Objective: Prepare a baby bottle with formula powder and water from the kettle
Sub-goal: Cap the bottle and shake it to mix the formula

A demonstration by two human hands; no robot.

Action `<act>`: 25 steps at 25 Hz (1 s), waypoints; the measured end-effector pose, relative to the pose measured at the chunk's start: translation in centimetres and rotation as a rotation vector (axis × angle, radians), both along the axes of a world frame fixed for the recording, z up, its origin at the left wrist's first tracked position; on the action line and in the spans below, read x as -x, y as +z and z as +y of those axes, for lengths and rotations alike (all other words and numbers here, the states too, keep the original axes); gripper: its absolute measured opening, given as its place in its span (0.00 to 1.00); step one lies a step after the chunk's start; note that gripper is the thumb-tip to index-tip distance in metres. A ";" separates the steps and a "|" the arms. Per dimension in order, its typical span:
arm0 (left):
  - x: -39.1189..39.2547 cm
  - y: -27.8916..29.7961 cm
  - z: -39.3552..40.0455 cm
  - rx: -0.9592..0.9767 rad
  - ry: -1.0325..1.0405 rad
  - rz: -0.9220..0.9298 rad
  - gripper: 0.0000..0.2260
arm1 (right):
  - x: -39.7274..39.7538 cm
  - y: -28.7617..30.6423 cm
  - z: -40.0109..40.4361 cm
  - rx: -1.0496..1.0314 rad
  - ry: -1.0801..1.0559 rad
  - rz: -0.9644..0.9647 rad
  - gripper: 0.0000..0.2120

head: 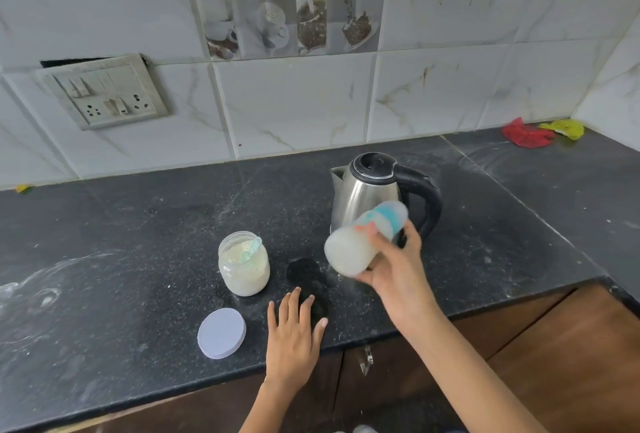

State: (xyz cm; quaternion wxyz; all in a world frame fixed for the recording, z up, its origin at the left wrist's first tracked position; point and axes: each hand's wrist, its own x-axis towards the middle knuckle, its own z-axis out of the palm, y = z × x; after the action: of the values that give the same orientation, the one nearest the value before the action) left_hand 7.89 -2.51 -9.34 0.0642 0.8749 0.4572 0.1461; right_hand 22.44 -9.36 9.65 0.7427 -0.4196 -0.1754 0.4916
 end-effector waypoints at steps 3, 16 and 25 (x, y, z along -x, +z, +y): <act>0.0 0.2 -0.1 0.019 -0.003 0.022 0.22 | 0.6 -0.2 -0.3 0.030 0.051 -0.026 0.42; 0.1 0.8 -0.3 0.036 0.009 0.027 0.21 | -0.2 0.5 0.7 0.042 0.048 0.092 0.34; 0.1 1.0 -0.2 0.016 0.020 0.031 0.20 | -0.2 0.6 0.6 -0.005 0.008 0.124 0.34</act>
State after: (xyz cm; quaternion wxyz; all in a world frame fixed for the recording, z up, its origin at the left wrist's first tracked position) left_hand 7.79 -2.68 -8.38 0.0624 0.8719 0.4682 0.1296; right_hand 22.68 -8.78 10.21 0.7511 -0.3859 -0.1320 0.5191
